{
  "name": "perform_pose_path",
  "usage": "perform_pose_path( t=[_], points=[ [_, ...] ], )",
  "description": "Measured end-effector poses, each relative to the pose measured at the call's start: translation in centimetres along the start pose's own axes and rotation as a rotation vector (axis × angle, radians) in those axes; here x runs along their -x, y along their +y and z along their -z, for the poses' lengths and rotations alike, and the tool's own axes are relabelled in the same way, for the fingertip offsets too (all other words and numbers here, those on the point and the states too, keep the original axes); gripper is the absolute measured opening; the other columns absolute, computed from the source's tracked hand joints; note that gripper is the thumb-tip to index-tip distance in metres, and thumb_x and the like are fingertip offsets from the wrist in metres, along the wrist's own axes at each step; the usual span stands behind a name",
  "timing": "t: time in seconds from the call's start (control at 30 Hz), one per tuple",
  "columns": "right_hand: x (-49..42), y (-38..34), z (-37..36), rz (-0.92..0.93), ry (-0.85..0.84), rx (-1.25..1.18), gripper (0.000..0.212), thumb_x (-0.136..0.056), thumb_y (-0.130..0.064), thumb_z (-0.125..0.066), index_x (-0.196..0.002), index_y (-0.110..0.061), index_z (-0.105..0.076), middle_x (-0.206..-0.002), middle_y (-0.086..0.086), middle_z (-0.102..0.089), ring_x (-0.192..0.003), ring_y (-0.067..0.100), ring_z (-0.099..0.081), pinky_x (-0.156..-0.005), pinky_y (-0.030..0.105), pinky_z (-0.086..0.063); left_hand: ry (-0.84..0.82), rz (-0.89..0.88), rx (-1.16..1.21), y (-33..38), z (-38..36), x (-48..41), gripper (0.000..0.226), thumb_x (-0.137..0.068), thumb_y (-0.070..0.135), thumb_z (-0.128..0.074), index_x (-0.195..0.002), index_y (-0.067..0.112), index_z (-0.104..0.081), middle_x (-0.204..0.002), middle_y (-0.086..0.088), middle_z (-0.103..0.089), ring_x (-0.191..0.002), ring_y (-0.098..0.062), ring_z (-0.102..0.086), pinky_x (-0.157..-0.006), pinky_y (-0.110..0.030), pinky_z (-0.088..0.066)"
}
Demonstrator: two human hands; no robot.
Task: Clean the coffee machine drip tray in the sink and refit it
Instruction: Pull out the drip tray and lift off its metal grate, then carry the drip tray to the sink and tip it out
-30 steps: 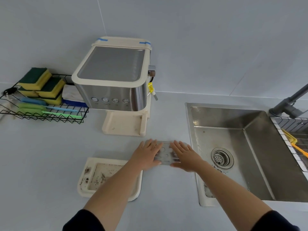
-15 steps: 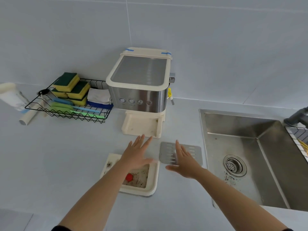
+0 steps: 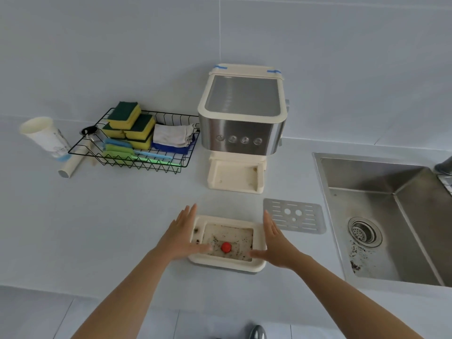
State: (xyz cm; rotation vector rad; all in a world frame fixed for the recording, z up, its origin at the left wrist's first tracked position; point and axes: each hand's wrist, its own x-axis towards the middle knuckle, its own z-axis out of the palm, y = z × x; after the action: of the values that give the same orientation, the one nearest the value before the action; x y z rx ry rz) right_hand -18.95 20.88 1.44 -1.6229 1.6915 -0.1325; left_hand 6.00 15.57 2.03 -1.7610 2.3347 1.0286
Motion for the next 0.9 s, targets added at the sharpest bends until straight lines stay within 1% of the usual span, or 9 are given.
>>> perform_pose_path(
  t=[0.23, 0.37, 0.43, 0.47, 0.53, 0.63, 0.7, 0.8, 0.9],
  points=[
    [0.9, -1.3, -1.9, -0.062, 0.056, -0.014, 0.126, -0.072, -0.051, -0.069, -0.141, -0.006, 0.027, -0.155, 0.005, 0.023, -0.145, 0.019, 0.016, -0.12, 0.037, -0.007, -0.065, 0.037, 0.127, -1.7, -1.1, 1.7, 0.133, -0.062, 0.046, -0.079, -0.145, 0.012, 0.02, -0.158, 0.001, 0.011, -0.146, -0.015, 0.002, -0.118, -0.033, -0.012],
    [1.3, -1.3, -2.6, -0.096, 0.076, -0.031, 0.135, -0.065, -0.05, -0.075, -0.14, -0.004, 0.027, -0.155, 0.008, 0.024, -0.145, 0.021, 0.017, -0.118, 0.037, -0.008, -0.078, 0.032, 0.185, -2.2, -1.8, 1.5, 0.138, -0.057, 0.042, -0.083, -0.145, 0.013, 0.019, -0.159, 0.004, -0.001, -0.145, -0.014, -0.011, -0.117, -0.034, -0.022],
    [1.6, -1.4, -2.8, -0.101, 0.072, -0.042, 0.137, -0.064, -0.048, -0.077, -0.139, -0.003, 0.028, -0.154, 0.009, 0.024, -0.145, 0.022, 0.016, -0.119, 0.038, -0.009, -0.077, -0.001, 0.203, -2.3, -2.0, 1.5, 0.135, -0.055, 0.039, -0.085, -0.147, 0.015, 0.011, -0.153, 0.011, -0.016, -0.141, -0.011, -0.022, -0.113, -0.032, -0.028],
    [1.7, -1.3, -3.0, -0.094, 0.068, -0.043, 0.139, -0.063, -0.047, -0.078, -0.139, -0.003, 0.029, -0.154, 0.009, 0.024, -0.145, 0.023, 0.014, -0.119, 0.038, -0.01, -0.069, -0.024, 0.211, -2.3, -2.1, 1.4, 0.13, -0.054, 0.036, -0.086, -0.147, 0.018, 0.003, -0.145, 0.016, -0.025, -0.137, -0.01, -0.029, -0.109, -0.03, -0.034],
    [1.7, -1.2, -3.3, -0.07, 0.064, -0.048, 0.141, -0.061, -0.043, -0.08, -0.138, -0.004, 0.031, -0.154, 0.009, 0.022, -0.146, 0.025, 0.004, -0.118, 0.039, -0.018, -0.048, -0.065, 0.224, -2.5, -2.3, 1.3, 0.117, -0.051, 0.03, -0.086, -0.143, 0.025, -0.013, -0.138, 0.016, -0.037, -0.128, -0.009, -0.041, -0.101, -0.029, -0.042],
    [1.6, -1.0, -3.6, -0.055, 0.082, -0.056, 0.142, -0.061, -0.037, -0.082, -0.137, -0.006, 0.033, -0.154, 0.008, 0.019, -0.141, 0.026, -0.023, -0.109, 0.037, -0.038, -0.029, -0.09, 0.246, -2.7, -2.6, 1.1, 0.115, -0.053, 0.026, -0.085, -0.143, 0.028, -0.015, -0.139, 0.012, -0.042, -0.124, -0.009, -0.045, -0.099, -0.029, -0.042],
    [1.4, -1.0, -3.6, -0.051, 0.102, -0.067, 0.139, -0.063, -0.033, -0.082, -0.138, -0.006, 0.032, -0.154, 0.008, 0.014, -0.134, 0.025, -0.036, -0.102, 0.034, -0.045, -0.014, -0.096, 0.251, -2.7, -2.7, 1.0, 0.109, -0.056, 0.025, -0.085, -0.141, 0.028, -0.018, -0.134, 0.013, -0.046, -0.118, -0.007, -0.048, -0.095, -0.026, -0.043],
    [1.1, -0.8, -3.7, -0.04, 0.131, -0.068, 0.14, -0.061, -0.035, -0.083, -0.14, -0.006, 0.029, -0.154, 0.007, 0.008, -0.131, 0.023, -0.039, -0.099, 0.034, -0.048, -0.011, -0.095, 0.242, -2.6, -2.6, 0.8, 0.103, -0.059, 0.025, -0.084, -0.141, 0.026, -0.02, -0.129, 0.014, -0.048, -0.113, -0.007, -0.049, -0.092, -0.023, -0.042],
    [0.8, -0.5, -3.8, -0.041, 0.154, -0.077, 0.139, -0.059, -0.035, -0.083, -0.141, -0.006, 0.025, -0.152, 0.007, 0.0, -0.128, 0.021, -0.041, -0.097, 0.033, -0.05, -0.016, -0.082, 0.228, -2.8, -2.5, 0.4, 0.106, -0.058, 0.032, -0.083, -0.142, 0.024, -0.018, -0.132, 0.011, -0.049, -0.116, -0.01, -0.052, -0.095, -0.028, -0.045]
  ],
)
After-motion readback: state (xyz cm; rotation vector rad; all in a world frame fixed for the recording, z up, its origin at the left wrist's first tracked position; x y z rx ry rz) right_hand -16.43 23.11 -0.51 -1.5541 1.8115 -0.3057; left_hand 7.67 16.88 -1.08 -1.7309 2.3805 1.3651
